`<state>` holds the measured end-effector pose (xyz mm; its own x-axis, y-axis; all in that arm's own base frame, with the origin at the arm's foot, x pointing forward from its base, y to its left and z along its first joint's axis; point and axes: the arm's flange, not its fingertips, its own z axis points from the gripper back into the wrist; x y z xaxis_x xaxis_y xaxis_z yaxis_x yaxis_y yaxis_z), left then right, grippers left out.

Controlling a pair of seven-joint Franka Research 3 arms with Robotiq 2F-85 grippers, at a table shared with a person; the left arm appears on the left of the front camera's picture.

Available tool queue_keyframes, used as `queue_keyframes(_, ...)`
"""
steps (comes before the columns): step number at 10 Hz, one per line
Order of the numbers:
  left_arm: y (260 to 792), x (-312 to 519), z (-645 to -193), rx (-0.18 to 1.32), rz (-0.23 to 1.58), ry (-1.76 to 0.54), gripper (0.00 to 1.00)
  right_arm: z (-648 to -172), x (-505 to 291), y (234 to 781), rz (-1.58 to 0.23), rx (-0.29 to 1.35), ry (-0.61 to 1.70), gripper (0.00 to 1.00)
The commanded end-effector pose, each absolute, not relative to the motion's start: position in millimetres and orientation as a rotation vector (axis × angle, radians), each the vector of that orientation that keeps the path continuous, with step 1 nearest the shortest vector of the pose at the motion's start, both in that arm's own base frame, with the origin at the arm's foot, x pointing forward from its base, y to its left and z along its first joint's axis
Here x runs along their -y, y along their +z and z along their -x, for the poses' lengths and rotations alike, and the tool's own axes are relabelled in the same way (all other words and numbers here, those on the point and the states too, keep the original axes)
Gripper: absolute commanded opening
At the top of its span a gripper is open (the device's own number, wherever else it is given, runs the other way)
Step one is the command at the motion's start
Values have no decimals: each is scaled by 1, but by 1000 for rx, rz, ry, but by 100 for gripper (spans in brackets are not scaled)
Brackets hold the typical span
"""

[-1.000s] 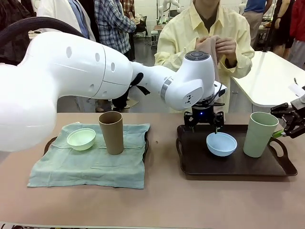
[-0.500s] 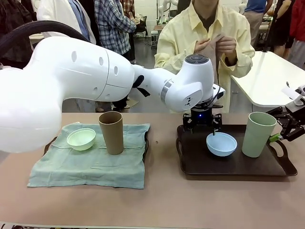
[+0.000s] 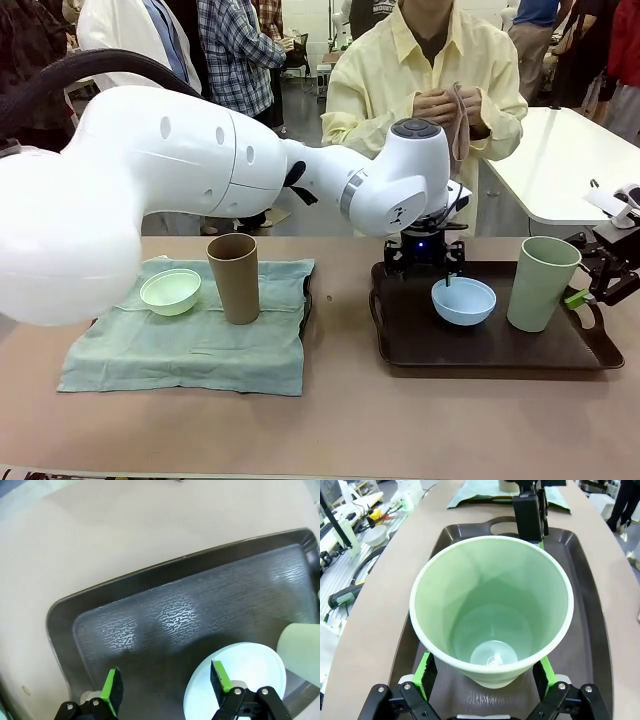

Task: Set up a tray with a mat and arrange the tableware.
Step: Pick up the Picnic Bowl and Reusable plastic cup from the Handle tray in front of the human's position and hold them in the air.

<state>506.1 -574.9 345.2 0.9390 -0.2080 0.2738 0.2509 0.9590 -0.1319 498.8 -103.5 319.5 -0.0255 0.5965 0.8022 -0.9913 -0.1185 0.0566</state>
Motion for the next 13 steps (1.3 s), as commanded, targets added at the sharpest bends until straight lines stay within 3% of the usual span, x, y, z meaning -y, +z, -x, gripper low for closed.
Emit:
queue_keyframes(1, 340, 594, -508, 262, 125, -207, 92, -495, 96, 321, -813, 646, 1521, 100)
queue_keyframes(12, 348, 608, -495, 223, 158, -197, 92, -517, 65, 306, -894, 643, 1486, 100)
queue_keyframes(13, 350, 607, -495, 225, 172, -203, 85, -517, 65, 306, -899, 653, 1496, 100)
